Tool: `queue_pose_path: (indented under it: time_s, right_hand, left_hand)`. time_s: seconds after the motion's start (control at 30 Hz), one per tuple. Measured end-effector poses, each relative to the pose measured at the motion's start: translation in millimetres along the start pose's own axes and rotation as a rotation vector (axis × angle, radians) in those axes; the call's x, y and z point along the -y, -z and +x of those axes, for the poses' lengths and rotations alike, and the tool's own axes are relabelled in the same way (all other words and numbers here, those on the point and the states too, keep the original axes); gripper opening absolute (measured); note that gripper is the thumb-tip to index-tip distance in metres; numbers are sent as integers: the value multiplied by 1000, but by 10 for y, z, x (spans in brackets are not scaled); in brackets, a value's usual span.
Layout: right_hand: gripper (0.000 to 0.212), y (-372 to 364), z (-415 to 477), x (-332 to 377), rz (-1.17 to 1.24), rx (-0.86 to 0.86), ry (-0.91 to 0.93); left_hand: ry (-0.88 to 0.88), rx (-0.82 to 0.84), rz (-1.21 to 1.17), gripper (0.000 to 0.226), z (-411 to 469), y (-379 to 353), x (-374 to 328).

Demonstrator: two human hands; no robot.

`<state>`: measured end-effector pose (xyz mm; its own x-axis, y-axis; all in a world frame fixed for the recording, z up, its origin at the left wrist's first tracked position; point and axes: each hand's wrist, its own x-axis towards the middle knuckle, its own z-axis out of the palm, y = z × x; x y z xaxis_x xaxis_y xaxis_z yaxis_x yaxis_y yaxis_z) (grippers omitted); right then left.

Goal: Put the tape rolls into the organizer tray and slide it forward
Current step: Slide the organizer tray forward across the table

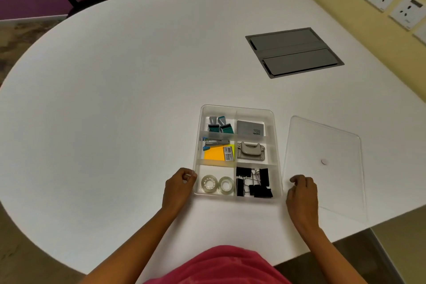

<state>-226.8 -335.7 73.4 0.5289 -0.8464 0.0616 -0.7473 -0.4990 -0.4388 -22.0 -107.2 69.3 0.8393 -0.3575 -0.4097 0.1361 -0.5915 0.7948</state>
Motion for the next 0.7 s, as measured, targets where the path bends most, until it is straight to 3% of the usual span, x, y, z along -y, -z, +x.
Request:
queue_pose_path:
  time_s: [0.17,0.6,0.7]
  right_hand:
    - [9,-220,23,-97,57,130,-73]
    - [31,-143,103,-17,-210,222,60]
    - [20,-91,186,-9,-225,203,74]
  left_hand:
    - [115,7,-82,12,-25,-4,-11]
    - [89,-55,-94,19,-191,13,-58]
    - [44,-89,-74,18,-207,3,-69]
